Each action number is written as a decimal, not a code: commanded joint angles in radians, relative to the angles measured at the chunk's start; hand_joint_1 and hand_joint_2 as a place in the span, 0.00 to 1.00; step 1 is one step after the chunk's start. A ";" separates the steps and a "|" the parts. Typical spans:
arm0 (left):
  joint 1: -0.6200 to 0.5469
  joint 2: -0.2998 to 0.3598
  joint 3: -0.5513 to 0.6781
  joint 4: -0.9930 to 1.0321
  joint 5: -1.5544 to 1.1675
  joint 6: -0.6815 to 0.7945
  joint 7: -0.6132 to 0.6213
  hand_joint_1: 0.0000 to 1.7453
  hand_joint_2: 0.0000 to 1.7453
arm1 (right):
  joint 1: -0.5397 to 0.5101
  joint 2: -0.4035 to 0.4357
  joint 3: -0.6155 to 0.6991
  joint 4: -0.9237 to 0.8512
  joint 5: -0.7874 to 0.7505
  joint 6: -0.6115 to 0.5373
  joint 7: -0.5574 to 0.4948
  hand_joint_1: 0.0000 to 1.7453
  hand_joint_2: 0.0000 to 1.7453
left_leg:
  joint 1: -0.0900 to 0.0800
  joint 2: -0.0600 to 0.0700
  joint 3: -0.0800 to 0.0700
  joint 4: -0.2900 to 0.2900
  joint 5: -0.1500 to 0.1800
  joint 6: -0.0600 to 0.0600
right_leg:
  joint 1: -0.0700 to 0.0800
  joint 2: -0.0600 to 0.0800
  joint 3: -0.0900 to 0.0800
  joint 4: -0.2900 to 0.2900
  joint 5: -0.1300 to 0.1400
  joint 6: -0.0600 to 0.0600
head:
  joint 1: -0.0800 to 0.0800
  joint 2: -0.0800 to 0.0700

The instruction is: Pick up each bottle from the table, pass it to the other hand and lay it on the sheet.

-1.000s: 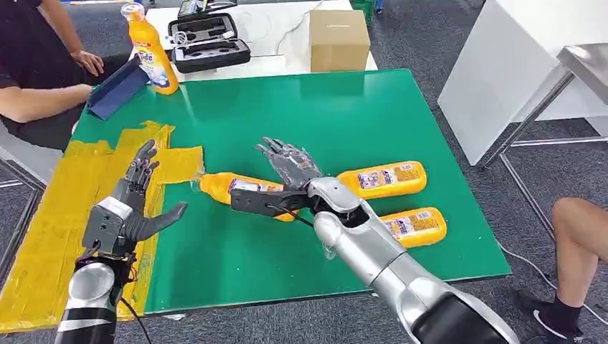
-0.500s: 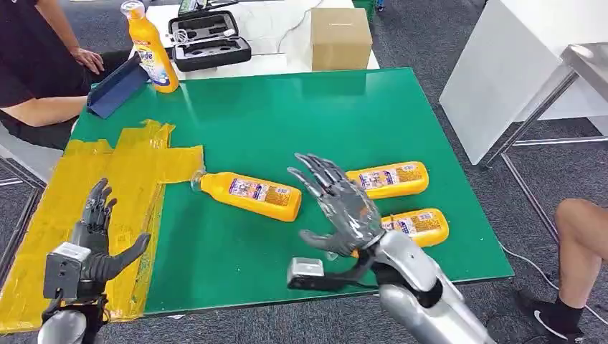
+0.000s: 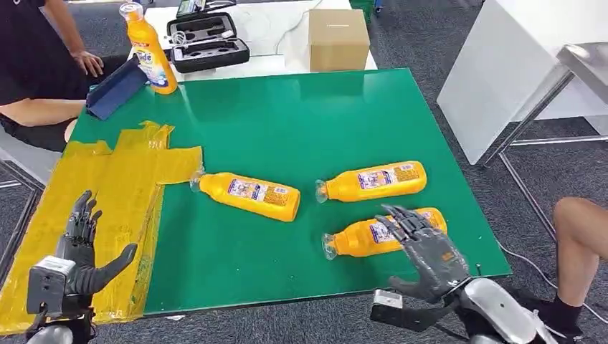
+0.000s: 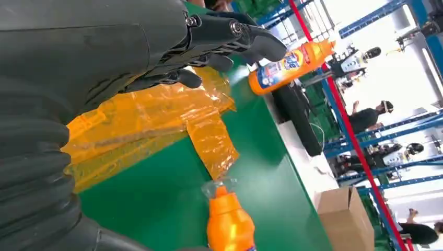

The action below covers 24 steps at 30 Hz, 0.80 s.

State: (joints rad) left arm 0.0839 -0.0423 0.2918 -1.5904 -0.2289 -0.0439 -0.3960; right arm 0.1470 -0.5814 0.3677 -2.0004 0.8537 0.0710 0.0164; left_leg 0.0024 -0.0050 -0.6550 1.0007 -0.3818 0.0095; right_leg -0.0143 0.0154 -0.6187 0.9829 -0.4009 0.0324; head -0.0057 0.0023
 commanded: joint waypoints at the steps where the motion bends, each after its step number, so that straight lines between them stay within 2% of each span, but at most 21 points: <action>1: 0.005 -0.028 -0.009 -0.023 0.000 -0.013 0.015 0.00 1.00 | -0.042 -0.041 -0.133 0.122 -0.017 0.087 0.031 0.00 1.00 | 0.000 0.000 0.003 0.000 -0.001 0.000 | 0.001 -0.001 0.003 -0.001 -0.001 -0.001 | 0.000 0.000; 6: -0.002 -0.024 -0.011 -0.020 -0.001 -0.014 0.019 0.00 1.00 | -0.095 -0.034 -0.132 0.165 -0.027 0.104 0.034 0.00 1.00 | 0.000 0.001 0.005 -0.001 -0.001 -0.001 | 0.001 0.000 0.005 -0.001 -0.001 -0.001 | 0.000 0.000; 14: -0.002 -0.024 -0.011 -0.020 -0.001 -0.014 0.019 0.00 1.00 | -0.095 -0.034 -0.132 0.165 -0.027 0.104 0.034 0.00 1.00 | 0.000 0.001 0.007 0.000 -0.002 -0.001 | 0.001 -0.001 0.007 -0.001 -0.002 -0.001 | 0.000 0.000; 18: -0.002 -0.023 -0.011 -0.018 -0.001 -0.014 0.019 0.00 1.00 | -0.094 -0.035 -0.128 0.163 -0.026 0.107 0.037 0.00 1.00 | 0.000 0.000 0.003 0.000 -0.001 0.000 | 0.001 -0.001 0.003 -0.001 -0.001 -0.001 | 0.000 0.000; 24: -0.014 -0.016 -0.013 -0.005 0.001 -0.017 0.024 0.00 1.00 | -0.188 -0.057 -0.090 0.241 -0.061 0.175 0.052 0.00 1.00 | 0.000 0.002 0.005 0.000 -0.001 0.000 | 0.001 0.001 0.005 -0.001 -0.001 -0.001 | 0.000 0.000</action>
State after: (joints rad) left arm 0.0940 -0.0507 0.2869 -1.6308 -0.2289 -0.0565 -0.3826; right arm 0.0769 -0.6374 0.2255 -1.8838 0.8221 0.1918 0.0606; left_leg 0.0024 -0.0048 -0.6549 1.0007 -0.3816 0.0097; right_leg -0.0141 0.0153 -0.6183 0.9830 -0.4010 0.0324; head -0.0057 0.0023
